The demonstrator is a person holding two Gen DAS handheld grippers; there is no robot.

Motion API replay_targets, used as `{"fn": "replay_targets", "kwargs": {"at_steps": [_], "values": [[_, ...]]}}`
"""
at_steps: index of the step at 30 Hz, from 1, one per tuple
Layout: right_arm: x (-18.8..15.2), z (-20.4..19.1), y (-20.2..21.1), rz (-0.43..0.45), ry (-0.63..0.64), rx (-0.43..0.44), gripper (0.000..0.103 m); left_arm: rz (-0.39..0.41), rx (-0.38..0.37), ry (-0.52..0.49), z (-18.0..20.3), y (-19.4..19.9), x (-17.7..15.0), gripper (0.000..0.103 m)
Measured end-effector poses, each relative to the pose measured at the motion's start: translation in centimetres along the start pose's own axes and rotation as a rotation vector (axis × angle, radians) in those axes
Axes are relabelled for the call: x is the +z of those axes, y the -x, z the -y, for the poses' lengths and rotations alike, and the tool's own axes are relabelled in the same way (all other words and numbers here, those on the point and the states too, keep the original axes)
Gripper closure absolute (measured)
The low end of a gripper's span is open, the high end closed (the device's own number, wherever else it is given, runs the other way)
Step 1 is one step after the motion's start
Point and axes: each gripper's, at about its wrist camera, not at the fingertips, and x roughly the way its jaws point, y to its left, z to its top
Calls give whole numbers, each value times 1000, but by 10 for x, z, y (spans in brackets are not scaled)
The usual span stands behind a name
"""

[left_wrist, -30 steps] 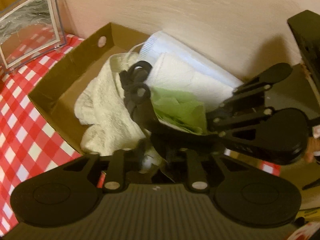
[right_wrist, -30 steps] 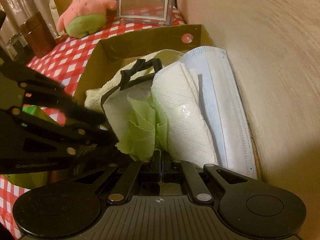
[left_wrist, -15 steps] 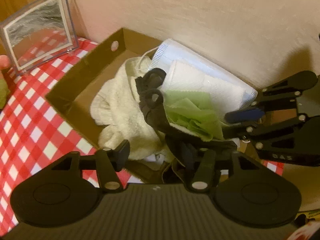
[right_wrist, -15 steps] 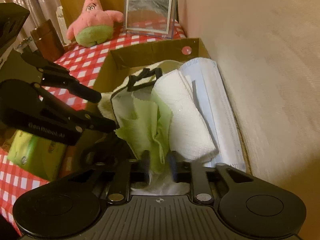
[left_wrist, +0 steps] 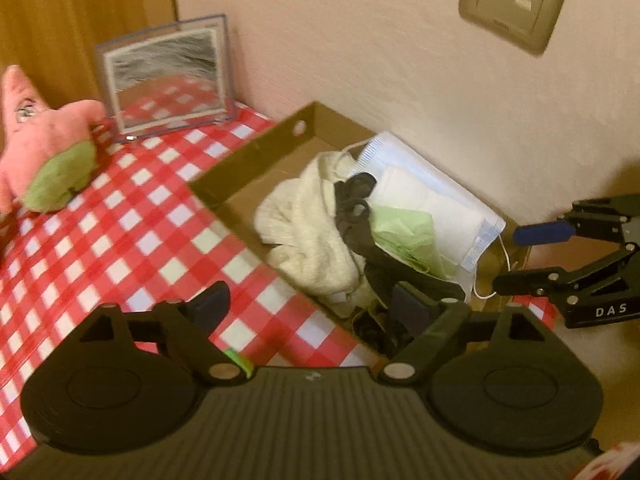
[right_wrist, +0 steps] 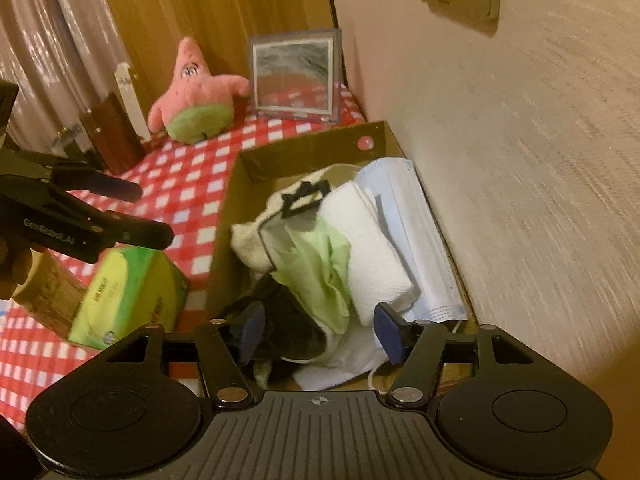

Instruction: Organize soft objects

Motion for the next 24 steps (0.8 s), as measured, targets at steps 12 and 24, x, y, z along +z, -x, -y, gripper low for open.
{"fn": "replay_targets", "kwargs": {"at_steps": [12,24], "values": [[-21,-8,31,18,-60,1,23,136,28,197,9,61,-30,0],[-59,-26,84,70,-133,-6,22,190,84,328,56,108,-102,0]]}}
